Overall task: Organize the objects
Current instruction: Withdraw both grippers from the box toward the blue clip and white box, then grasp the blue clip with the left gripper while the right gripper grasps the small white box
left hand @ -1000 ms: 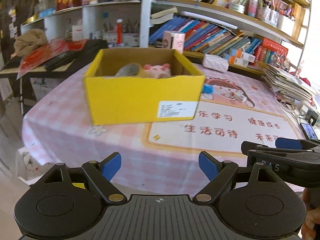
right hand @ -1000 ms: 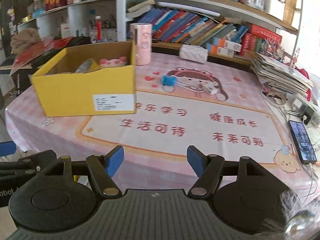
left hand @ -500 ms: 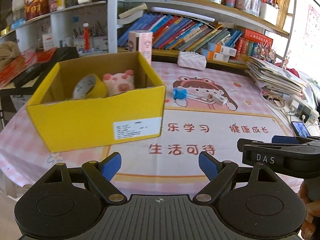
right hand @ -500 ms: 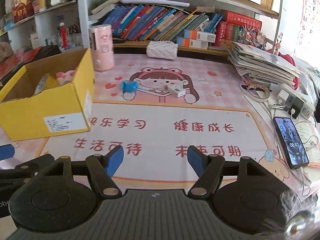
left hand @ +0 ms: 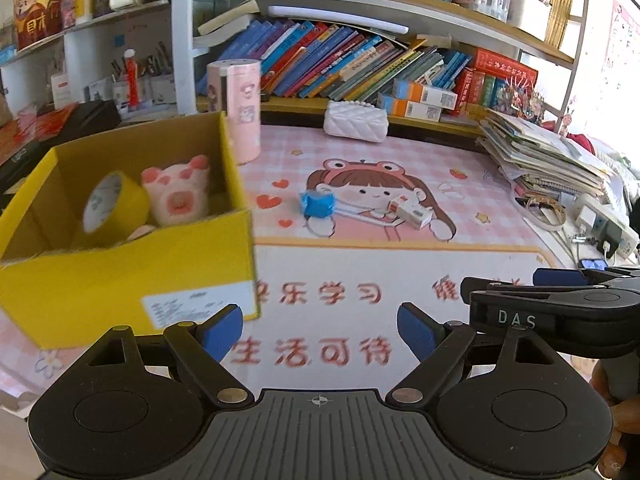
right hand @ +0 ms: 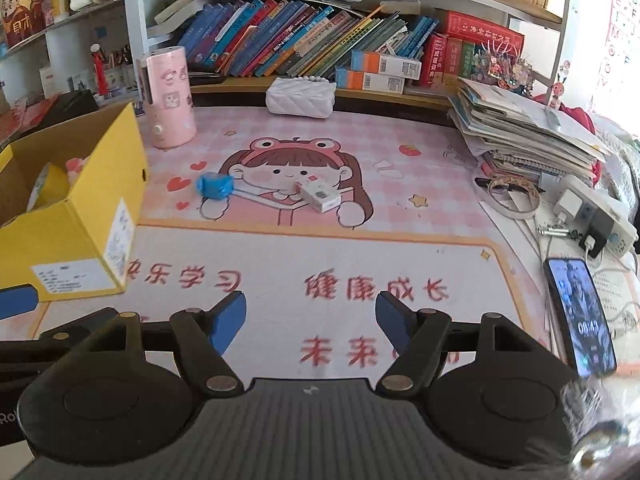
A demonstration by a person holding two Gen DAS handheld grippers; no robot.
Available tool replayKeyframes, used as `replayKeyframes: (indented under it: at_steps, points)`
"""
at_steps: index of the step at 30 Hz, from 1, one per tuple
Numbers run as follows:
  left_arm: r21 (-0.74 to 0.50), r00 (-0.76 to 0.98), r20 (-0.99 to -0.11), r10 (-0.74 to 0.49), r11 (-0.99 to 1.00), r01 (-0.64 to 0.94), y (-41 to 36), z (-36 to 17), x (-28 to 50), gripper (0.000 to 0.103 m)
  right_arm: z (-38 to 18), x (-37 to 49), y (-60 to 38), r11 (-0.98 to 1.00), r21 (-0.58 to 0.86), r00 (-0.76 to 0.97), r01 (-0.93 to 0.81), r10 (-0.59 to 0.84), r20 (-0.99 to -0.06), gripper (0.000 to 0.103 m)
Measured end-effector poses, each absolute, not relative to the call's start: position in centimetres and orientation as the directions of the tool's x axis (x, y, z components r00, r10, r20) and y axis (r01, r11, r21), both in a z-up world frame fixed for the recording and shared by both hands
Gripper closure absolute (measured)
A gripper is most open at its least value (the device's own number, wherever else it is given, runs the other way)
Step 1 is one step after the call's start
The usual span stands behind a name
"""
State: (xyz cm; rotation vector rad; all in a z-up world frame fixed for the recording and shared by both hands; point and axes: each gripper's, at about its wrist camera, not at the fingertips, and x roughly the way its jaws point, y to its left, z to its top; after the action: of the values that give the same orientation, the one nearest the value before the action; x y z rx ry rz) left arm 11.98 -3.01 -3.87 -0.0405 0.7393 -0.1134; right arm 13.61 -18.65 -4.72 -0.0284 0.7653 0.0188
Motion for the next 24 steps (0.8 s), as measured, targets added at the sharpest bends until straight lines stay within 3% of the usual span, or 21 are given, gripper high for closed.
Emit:
replayKeyframes:
  at_steps: [15,24]
  points:
    - [-0.009,0.766,-0.642,-0.029,0.999,0.031,-7.6,-3.7,19.5,0.020,-5.8,23.0,-23.9,0.995,0.026,0.715,-0.098,0.089,-0.694,0.037]
    - [0.017,0.742,-0.670,0.027,1.000,-0.021,-8.9,-6.0,25.3,0.029,-9.0,29.0,-24.6,0.976,0.049,0.673,-0.211,0.181,-0.717,0.043]
